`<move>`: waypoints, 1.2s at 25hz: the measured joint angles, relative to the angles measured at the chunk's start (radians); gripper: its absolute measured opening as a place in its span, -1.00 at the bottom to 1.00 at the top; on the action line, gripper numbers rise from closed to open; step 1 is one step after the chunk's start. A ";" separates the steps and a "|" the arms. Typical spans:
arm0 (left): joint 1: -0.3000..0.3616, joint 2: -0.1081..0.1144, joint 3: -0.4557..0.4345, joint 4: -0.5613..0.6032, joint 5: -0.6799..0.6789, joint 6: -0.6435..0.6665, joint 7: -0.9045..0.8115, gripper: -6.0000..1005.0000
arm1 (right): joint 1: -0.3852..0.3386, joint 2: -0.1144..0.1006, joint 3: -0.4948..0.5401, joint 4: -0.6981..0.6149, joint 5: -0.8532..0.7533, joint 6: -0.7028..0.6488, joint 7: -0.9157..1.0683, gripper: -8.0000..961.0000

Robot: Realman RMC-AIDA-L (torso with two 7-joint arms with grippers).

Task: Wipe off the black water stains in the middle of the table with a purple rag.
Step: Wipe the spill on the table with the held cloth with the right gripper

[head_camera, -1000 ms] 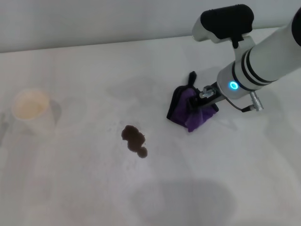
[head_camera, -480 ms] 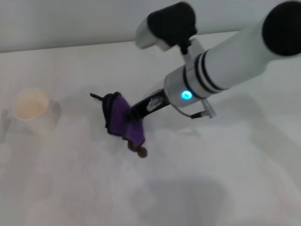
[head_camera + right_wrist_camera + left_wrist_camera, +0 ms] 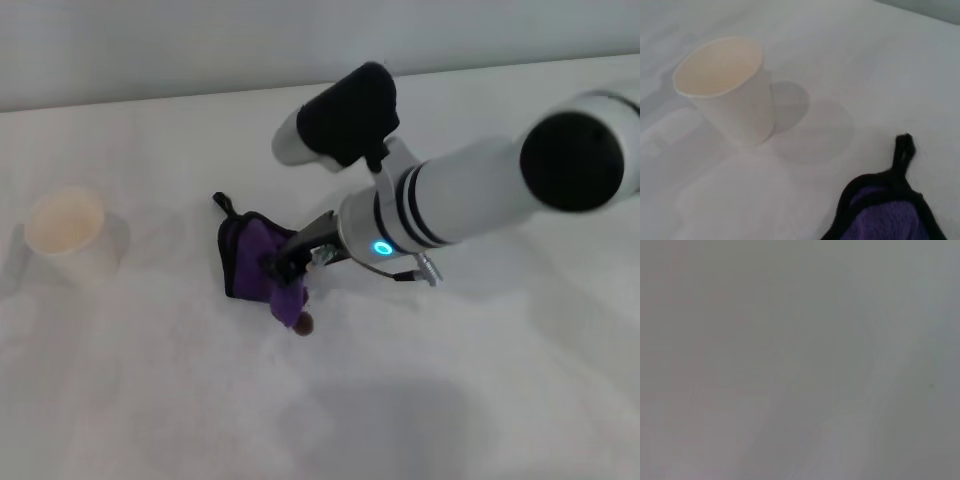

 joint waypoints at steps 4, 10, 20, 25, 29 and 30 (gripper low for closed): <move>-0.002 0.000 -0.001 -0.001 0.000 -0.001 0.000 0.77 | -0.009 -0.001 -0.041 0.030 -0.005 -0.106 -0.011 -0.77; -0.007 0.004 -0.008 -0.003 -0.005 -0.001 0.001 0.77 | 0.001 -0.001 -0.047 0.070 0.001 -0.116 -0.024 -0.78; -0.010 0.002 -0.008 -0.028 -0.009 0.000 0.000 0.77 | -0.006 -0.005 -0.040 -0.036 0.029 0.136 -0.106 -0.78; -0.010 0.001 -0.008 -0.025 -0.009 0.006 0.000 0.77 | -0.002 -0.002 -0.044 -0.052 0.027 0.203 -0.133 -0.78; -0.008 0.000 -0.008 -0.025 -0.009 0.008 -0.007 0.77 | 0.004 -0.007 -0.025 -0.024 0.019 0.119 -0.138 -0.78; -0.008 0.000 -0.008 -0.026 -0.009 0.008 -0.009 0.77 | 0.007 -0.008 -0.013 -0.018 0.010 0.107 -0.139 -0.78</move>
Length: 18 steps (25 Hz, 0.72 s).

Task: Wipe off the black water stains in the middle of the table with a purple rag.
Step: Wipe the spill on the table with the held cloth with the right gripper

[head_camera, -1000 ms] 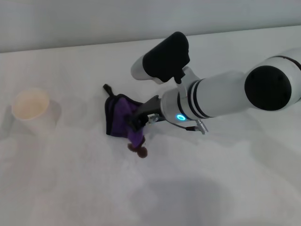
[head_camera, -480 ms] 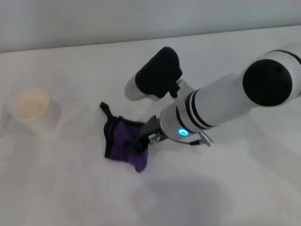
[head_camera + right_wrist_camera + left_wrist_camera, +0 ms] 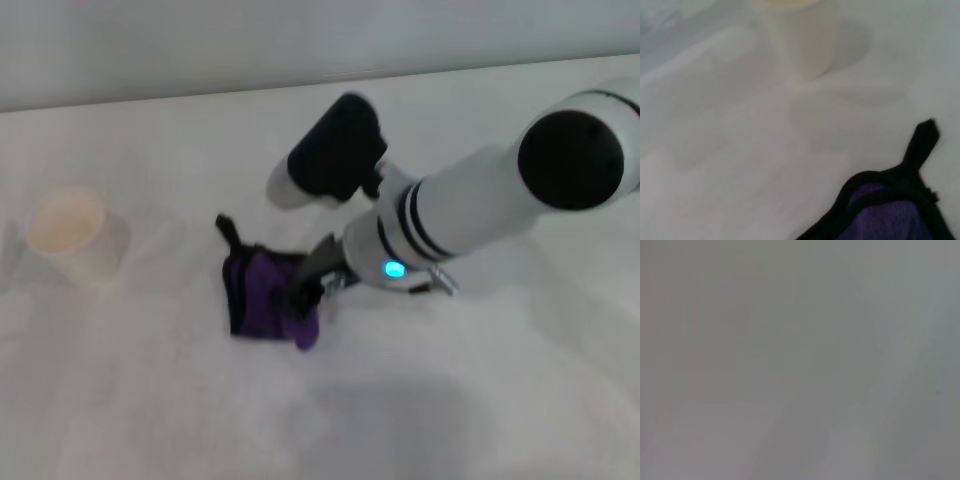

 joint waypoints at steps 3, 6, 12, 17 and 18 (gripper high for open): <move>-0.001 0.002 0.000 0.003 0.000 0.000 -0.004 0.77 | 0.004 0.001 0.062 0.027 -0.070 -0.024 0.000 -0.78; -0.004 0.003 0.000 0.003 0.000 0.000 -0.024 0.77 | 0.006 0.003 0.111 0.062 -0.127 -0.042 0.007 -0.78; -0.009 0.004 0.000 -0.001 0.000 0.000 -0.044 0.77 | -0.021 -0.002 0.179 0.071 -0.124 -0.021 -0.005 -0.76; -0.016 0.004 -0.003 -0.001 0.000 0.000 -0.053 0.77 | -0.055 0.006 0.111 -0.019 -0.090 0.083 -0.040 -0.74; -0.018 0.004 -0.003 -0.001 0.000 0.000 -0.057 0.77 | -0.059 0.005 0.078 -0.047 -0.075 0.097 -0.041 -0.74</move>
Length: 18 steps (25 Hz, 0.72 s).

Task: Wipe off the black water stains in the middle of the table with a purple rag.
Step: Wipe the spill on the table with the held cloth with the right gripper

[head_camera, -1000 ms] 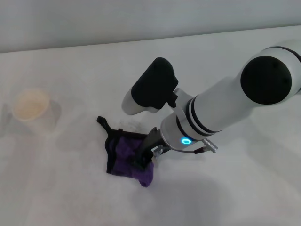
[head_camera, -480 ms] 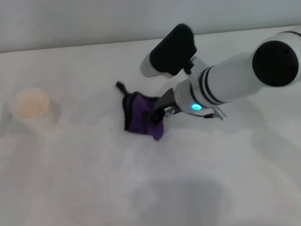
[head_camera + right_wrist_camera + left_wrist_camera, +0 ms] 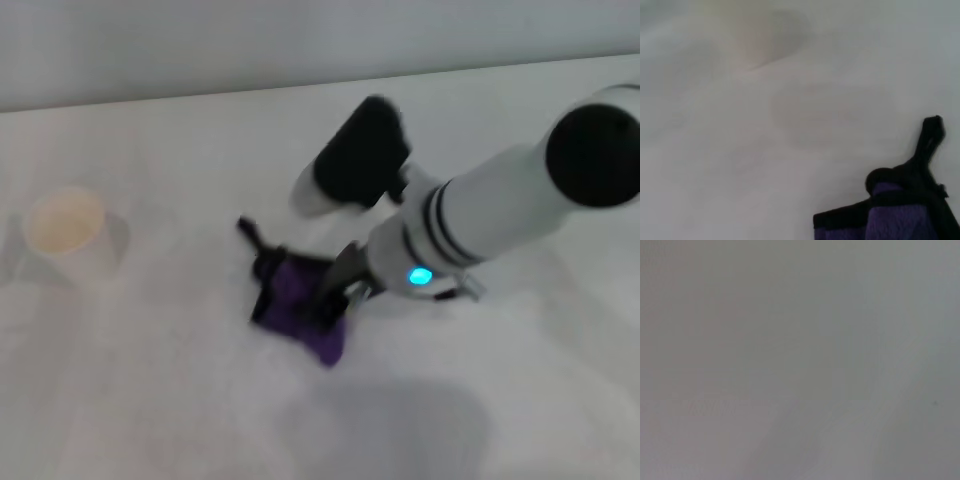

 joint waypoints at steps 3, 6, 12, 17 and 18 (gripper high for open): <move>-0.009 0.001 0.006 -0.004 0.006 0.000 -0.006 0.77 | -0.004 0.000 -0.078 -0.069 0.026 0.021 0.000 -0.73; -0.018 0.000 0.006 -0.006 0.008 0.000 -0.007 0.77 | 0.002 0.003 -0.126 -0.081 0.033 -0.023 0.000 -0.72; -0.024 0.000 0.008 -0.005 0.008 0.000 -0.025 0.77 | -0.003 -0.001 -0.074 0.031 0.048 -0.190 -0.001 -0.69; -0.024 -0.001 0.004 -0.006 0.007 0.003 -0.037 0.77 | -0.038 -0.013 0.070 0.078 0.040 -0.174 -0.015 -0.67; -0.024 -0.001 0.003 -0.007 0.006 0.005 -0.037 0.77 | -0.052 -0.014 0.109 0.080 0.040 -0.155 -0.036 -0.67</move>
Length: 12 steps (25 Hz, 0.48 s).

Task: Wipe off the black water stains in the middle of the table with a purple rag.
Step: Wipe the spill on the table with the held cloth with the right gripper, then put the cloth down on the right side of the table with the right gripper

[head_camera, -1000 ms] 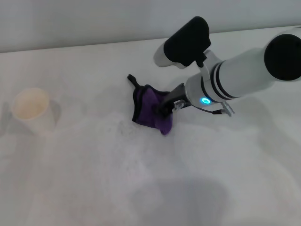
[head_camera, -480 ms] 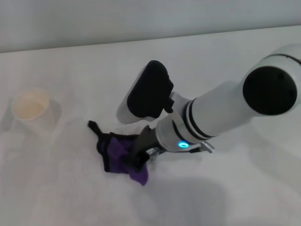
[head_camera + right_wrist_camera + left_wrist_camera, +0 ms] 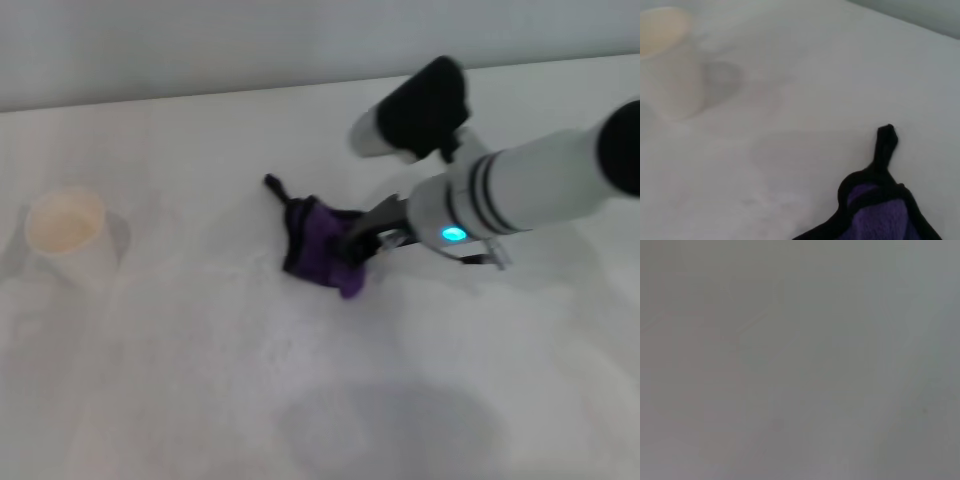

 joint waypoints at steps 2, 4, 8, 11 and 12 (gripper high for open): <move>-0.001 0.000 -0.001 -0.001 -0.001 0.003 0.000 0.77 | -0.035 -0.001 0.093 0.001 0.000 0.042 -0.054 -0.66; -0.004 0.001 -0.002 -0.001 -0.002 0.005 0.000 0.77 | -0.070 0.000 0.176 -0.005 0.004 0.081 -0.099 -0.65; -0.006 0.001 -0.002 -0.001 -0.006 0.007 0.000 0.77 | -0.129 -0.001 0.292 -0.046 0.007 0.142 -0.144 -0.64; -0.009 0.001 -0.002 -0.001 -0.006 0.007 0.000 0.77 | -0.148 -0.001 0.333 -0.059 0.004 0.173 -0.151 -0.63; -0.010 0.001 -0.002 -0.001 -0.006 0.007 0.000 0.77 | -0.149 -0.001 0.337 -0.060 0.004 0.183 -0.161 -0.62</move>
